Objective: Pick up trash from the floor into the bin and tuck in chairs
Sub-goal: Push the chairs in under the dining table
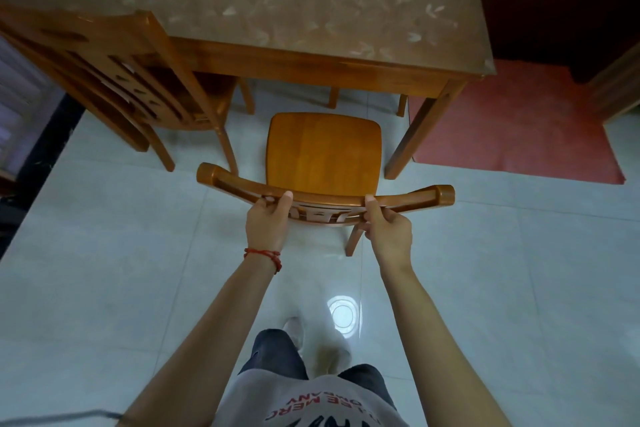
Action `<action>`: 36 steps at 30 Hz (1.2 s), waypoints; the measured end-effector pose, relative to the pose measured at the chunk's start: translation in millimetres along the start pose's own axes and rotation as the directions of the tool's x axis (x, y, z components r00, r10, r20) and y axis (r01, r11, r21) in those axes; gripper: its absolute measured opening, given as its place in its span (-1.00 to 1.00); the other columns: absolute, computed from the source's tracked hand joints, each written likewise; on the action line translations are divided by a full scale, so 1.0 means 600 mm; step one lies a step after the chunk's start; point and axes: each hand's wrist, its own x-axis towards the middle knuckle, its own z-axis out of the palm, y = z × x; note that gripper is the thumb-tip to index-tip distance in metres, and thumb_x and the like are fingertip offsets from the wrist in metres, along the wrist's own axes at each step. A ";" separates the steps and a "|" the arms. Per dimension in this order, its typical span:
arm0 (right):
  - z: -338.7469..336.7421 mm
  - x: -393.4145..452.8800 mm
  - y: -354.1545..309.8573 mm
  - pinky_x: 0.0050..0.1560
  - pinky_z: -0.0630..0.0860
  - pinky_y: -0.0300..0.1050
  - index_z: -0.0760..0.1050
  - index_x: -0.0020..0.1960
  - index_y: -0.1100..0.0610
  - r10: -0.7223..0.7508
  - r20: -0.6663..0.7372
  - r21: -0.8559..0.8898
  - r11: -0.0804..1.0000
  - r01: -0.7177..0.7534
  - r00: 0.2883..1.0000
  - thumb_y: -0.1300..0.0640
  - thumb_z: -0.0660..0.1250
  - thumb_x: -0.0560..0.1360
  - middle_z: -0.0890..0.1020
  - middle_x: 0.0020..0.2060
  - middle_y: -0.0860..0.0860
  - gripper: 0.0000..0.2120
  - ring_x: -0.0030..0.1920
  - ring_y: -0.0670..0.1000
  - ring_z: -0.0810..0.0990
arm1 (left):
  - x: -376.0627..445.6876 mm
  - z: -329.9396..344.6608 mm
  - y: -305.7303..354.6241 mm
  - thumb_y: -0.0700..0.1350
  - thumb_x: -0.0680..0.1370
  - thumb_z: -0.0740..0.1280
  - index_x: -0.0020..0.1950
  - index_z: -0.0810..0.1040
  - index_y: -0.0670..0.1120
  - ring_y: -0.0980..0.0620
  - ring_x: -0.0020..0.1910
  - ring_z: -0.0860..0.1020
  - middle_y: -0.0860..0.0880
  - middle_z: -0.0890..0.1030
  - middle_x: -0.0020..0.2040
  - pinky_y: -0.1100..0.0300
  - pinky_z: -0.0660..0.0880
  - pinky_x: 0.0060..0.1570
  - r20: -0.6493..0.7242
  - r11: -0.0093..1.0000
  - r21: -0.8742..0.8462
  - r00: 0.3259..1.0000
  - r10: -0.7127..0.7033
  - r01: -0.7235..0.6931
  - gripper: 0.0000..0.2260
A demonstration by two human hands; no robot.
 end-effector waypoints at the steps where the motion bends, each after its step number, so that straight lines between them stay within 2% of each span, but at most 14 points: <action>1: 0.002 0.003 0.000 -0.06 0.53 -0.07 0.48 -0.32 -0.02 0.007 -0.005 0.003 1.000 -0.007 1.000 -0.14 0.22 0.48 0.58 -0.38 -0.10 -0.71 -0.28 -0.07 0.58 | 0.004 0.001 0.002 0.02 0.50 0.30 -0.17 0.51 -0.16 -0.18 -0.02 0.59 -0.18 0.62 -0.13 -0.09 0.50 0.13 -0.014 1.000 0.004 1.000 -0.003 0.003 -0.76; 5: 0.007 0.013 0.003 -0.10 0.54 -0.09 0.50 -0.32 0.02 0.016 -0.014 -0.001 1.000 -0.016 1.000 -0.13 0.23 0.48 0.59 -0.40 -0.09 -0.69 -0.35 -0.11 0.58 | 0.018 0.004 0.003 0.02 0.48 0.33 -0.19 0.55 -0.25 -0.20 -0.07 0.61 -0.27 0.65 -0.13 -0.13 0.53 0.08 -0.066 1.000 0.016 0.998 0.001 0.001 -0.69; 9: 0.010 0.019 0.003 -0.11 0.57 -0.11 0.56 -0.11 0.14 0.050 0.004 0.063 0.997 -0.050 0.999 -0.08 0.25 0.50 0.63 -0.28 -0.03 -0.71 -0.35 -0.14 0.59 | 0.020 0.008 -0.001 0.02 0.47 0.33 -0.26 0.56 -0.23 -0.18 -0.14 0.62 -0.23 0.65 -0.21 -0.13 0.55 0.04 -0.088 1.000 0.018 0.996 0.026 -0.024 -0.69; 12: 0.010 0.022 0.004 -0.09 0.57 -0.11 0.57 -0.05 0.18 0.051 0.005 0.091 0.995 -0.051 0.999 -0.07 0.27 0.49 0.65 -0.24 0.02 -0.69 -0.29 -0.12 0.62 | 0.024 0.010 -0.004 0.00 0.46 0.36 -0.27 0.56 -0.25 -0.21 -0.14 0.62 -0.26 0.65 -0.21 -0.16 0.54 0.04 -0.107 0.999 -0.022 0.994 0.031 -0.033 -0.70; 16: 0.016 0.030 -0.005 -0.09 0.57 -0.09 0.56 -0.24 0.08 0.037 -0.005 0.089 0.995 -0.036 0.999 -0.07 0.29 0.47 0.64 -0.35 -0.07 -0.75 -0.28 -0.09 0.63 | 0.035 0.010 0.003 -0.01 0.46 0.36 -0.37 0.53 -0.14 -0.13 -0.17 0.64 -0.16 0.64 -0.27 -0.11 0.55 0.04 -0.093 0.998 -0.044 0.995 0.044 -0.048 -0.74; 19: 0.024 0.040 -0.022 -0.10 0.57 -0.02 0.51 -0.37 0.01 0.024 -0.026 0.094 0.995 -0.021 0.999 -0.07 0.30 0.47 0.62 -0.40 -0.04 -0.72 -0.26 0.01 0.64 | 0.049 0.011 0.020 -0.03 0.45 0.37 -0.36 0.53 -0.10 -0.02 -0.25 0.64 -0.11 0.64 -0.30 0.01 0.57 -0.01 -0.092 0.995 -0.090 0.995 0.032 -0.040 -0.78; 25: 0.033 0.059 -0.046 -0.04 0.59 0.02 0.53 -0.37 0.01 0.031 -0.036 0.127 0.992 -0.026 0.999 -0.05 0.31 0.46 0.64 -0.40 -0.05 -0.74 -0.26 -0.01 0.65 | 0.076 0.022 0.036 -0.05 0.46 0.37 -0.32 0.53 -0.16 -0.03 -0.25 0.63 -0.11 0.62 -0.29 0.10 0.56 -0.09 -0.101 0.993 -0.101 0.993 0.053 -0.063 -0.77; 29: 0.037 0.076 -0.058 -0.02 0.59 0.02 0.54 -0.34 0.02 0.030 -0.051 0.140 0.990 -0.022 0.998 -0.06 0.31 0.46 0.64 -0.39 -0.07 -0.75 -0.26 -0.04 0.65 | 0.094 0.030 0.044 -0.03 0.46 0.36 -0.22 0.56 -0.26 -0.01 -0.25 0.63 -0.14 0.64 -0.25 0.24 0.53 -0.24 -0.101 0.993 -0.084 0.992 0.076 -0.084 -0.72; 36: 0.035 0.126 -0.079 0.00 0.59 0.05 0.52 -0.37 -0.01 0.029 -0.053 0.115 0.993 -0.023 0.998 -0.08 0.31 0.45 0.63 -0.40 -0.09 -0.74 -0.25 -0.01 0.65 | 0.121 0.062 0.066 -0.02 0.47 0.35 -0.19 0.56 -0.27 -0.06 -0.17 0.64 -0.13 0.64 -0.21 0.08 0.56 -0.05 -0.085 0.989 -0.090 0.990 0.109 -0.117 -0.71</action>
